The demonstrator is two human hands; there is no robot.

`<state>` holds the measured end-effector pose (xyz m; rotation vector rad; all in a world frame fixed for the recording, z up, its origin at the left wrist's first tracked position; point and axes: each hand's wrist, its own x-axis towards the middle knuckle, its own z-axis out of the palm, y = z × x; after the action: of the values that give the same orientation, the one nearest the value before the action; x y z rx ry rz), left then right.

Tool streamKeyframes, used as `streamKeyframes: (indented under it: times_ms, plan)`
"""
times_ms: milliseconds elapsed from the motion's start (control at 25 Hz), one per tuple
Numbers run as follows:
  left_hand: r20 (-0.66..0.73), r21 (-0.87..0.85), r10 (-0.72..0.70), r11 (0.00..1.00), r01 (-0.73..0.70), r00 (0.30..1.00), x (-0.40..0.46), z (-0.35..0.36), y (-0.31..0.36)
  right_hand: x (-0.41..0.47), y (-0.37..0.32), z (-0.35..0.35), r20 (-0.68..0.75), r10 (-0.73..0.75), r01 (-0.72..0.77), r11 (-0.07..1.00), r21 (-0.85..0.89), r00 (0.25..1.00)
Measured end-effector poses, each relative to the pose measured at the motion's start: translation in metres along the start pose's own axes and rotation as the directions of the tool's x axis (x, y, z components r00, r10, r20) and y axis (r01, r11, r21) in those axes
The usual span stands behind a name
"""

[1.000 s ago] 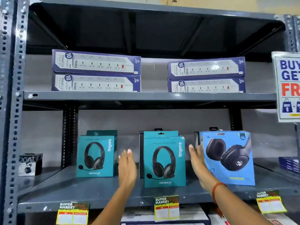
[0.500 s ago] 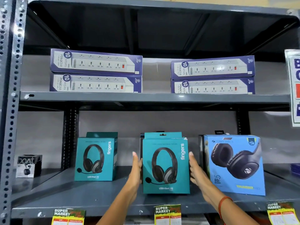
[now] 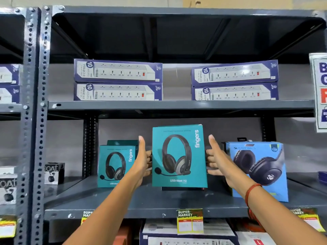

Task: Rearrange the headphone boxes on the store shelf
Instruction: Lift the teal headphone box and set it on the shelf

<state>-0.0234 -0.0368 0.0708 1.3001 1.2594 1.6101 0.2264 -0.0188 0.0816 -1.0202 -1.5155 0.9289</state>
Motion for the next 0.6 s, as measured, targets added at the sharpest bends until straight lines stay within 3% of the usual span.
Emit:
streamKeyframes:
  times_ms: [320, 600]
  plan:
    - [-0.238, -0.009, 0.079, 0.996, -0.083, 0.968, 0.006, -0.069, -0.034, 0.017, 0.014, 0.080, 0.345, -0.034, 0.022, 0.999, 0.040, 0.938]
    - [-0.381, 0.018, 0.015, 1.000, -0.009, 0.925, 0.022, -0.161, -0.060, 0.045, 0.038, 0.183, 0.540, -0.025, -0.004, 0.999, 0.053, 0.841]
